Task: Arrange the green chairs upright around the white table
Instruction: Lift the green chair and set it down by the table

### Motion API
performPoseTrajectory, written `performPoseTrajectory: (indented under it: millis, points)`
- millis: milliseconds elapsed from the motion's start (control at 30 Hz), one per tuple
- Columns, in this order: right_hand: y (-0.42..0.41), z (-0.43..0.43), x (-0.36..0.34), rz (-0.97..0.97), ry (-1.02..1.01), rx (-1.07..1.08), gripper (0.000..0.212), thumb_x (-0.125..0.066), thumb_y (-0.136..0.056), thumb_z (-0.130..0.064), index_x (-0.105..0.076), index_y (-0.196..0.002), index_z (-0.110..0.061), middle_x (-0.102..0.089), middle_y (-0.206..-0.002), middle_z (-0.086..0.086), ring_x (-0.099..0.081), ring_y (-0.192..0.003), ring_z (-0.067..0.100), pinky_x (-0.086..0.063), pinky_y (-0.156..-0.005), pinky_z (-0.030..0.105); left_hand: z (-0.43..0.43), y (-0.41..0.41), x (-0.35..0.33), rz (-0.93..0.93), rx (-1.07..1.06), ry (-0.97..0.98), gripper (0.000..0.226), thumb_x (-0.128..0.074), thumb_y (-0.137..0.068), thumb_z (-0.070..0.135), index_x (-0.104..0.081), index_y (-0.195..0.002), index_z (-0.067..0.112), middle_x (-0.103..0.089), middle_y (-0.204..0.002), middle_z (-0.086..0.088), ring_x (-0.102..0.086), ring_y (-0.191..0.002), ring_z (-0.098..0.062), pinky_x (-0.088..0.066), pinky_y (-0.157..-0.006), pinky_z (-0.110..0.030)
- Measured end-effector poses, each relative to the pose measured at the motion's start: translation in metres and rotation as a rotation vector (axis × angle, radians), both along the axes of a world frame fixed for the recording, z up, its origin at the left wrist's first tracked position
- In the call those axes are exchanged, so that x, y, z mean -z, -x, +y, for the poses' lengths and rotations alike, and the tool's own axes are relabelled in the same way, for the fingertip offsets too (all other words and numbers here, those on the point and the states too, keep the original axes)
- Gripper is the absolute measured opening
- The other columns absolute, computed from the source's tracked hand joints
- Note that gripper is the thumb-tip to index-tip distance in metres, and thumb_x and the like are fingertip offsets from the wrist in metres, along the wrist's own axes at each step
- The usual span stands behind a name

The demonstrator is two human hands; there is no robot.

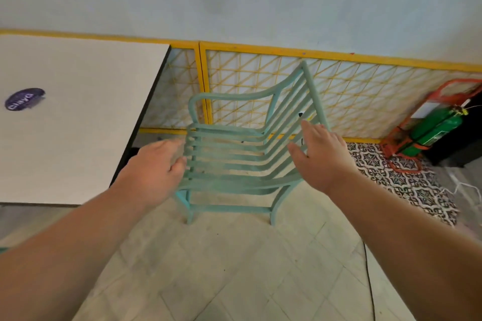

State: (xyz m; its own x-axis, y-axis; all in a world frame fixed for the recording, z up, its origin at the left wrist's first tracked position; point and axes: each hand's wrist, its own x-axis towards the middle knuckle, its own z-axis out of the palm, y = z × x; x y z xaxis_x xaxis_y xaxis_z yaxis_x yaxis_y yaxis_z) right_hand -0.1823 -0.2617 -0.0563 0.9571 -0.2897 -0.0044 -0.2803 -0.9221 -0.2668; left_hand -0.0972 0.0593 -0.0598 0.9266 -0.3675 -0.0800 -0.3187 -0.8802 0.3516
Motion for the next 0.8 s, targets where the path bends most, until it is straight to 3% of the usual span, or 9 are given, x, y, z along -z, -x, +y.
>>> performPoseTrajectory:
  millis: [133, 300, 800]
  points:
    - [0.035, 0.031, -0.051, -0.087, -0.060, -0.020, 0.069, -0.045, -0.102, -0.049, -0.029, -0.158, -0.013, -0.041, -0.157, 0.008, -0.034, -0.147, 0.027, -0.028, -0.118, 0.042, 0.004, 0.018, -0.038, -0.061, 0.045, 0.039, 0.051, -0.045, -0.099, 0.041, -0.046, -0.147, 0.024, -0.054, -0.146, -0.004, -0.048, -0.134, -0.026, -0.043, -0.109, -0.047]
    - [0.056, 0.055, -0.079, -0.030, -0.027, -0.038, 0.070, -0.043, -0.103, -0.050, -0.023, -0.160, -0.014, -0.032, -0.163, 0.006, -0.028, -0.150, 0.023, -0.025, -0.120, 0.038, 0.019, 0.027, -0.062, -0.049, 0.053, 0.068, 0.058, -0.041, -0.097, 0.048, -0.041, -0.150, 0.026, -0.051, -0.149, -0.003, -0.051, -0.131, -0.026, -0.045, -0.106, -0.049]
    - [0.059, 0.157, -0.062, 0.049, -0.051, 0.005, 0.072, -0.041, -0.102, -0.054, -0.026, -0.159, -0.013, -0.036, -0.161, 0.006, -0.028, -0.150, 0.023, -0.023, -0.122, 0.039, 0.114, 0.034, -0.055, 0.019, 0.073, 0.076, 0.051, -0.040, -0.101, 0.045, -0.040, -0.150, 0.030, -0.046, -0.153, 0.005, -0.042, -0.139, -0.022, -0.038, -0.113, -0.043]
